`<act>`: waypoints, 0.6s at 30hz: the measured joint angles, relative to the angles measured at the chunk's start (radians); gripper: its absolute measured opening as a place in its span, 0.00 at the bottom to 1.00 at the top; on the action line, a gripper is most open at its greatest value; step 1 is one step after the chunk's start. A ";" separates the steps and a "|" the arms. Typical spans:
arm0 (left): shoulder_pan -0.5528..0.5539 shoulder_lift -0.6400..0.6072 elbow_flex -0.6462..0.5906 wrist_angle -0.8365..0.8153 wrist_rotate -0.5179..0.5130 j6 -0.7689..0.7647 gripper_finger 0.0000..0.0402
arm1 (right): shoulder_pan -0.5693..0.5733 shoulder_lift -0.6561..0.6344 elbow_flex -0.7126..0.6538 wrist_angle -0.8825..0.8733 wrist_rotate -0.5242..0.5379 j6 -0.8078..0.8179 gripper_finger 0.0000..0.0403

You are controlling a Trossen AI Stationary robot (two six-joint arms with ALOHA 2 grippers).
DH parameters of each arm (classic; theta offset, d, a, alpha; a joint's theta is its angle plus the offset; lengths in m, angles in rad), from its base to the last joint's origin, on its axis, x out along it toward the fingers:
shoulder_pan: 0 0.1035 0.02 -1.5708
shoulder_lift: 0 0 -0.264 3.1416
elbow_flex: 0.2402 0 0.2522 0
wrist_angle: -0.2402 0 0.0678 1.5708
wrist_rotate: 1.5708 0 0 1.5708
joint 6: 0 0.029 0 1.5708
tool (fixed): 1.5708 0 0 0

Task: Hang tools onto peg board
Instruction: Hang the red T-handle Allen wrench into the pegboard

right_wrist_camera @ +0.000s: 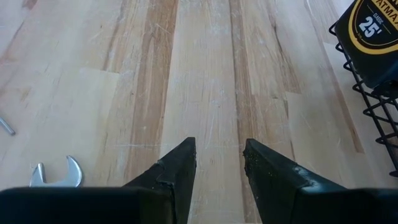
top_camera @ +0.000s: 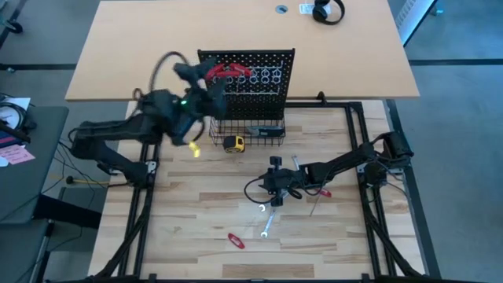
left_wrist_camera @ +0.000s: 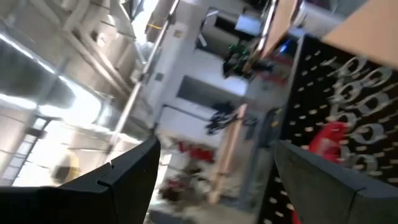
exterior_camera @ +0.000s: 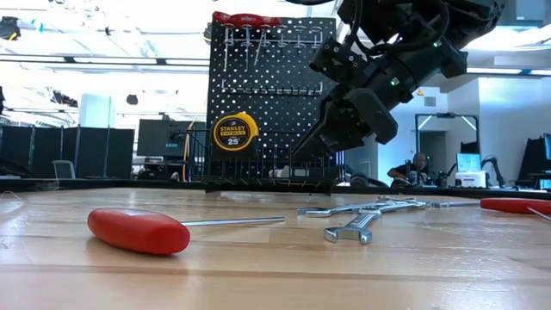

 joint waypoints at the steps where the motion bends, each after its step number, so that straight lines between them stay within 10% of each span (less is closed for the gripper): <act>1: -0.010 -0.022 -0.006 -0.057 -0.001 -0.056 0.76 | 0.002 0.000 0.000 0.000 0.000 -0.001 0.37; 18: -0.019 -0.108 -0.073 -0.817 0.042 -0.877 0.76 | -0.006 -0.009 0.004 0.073 0.000 -0.070 0.37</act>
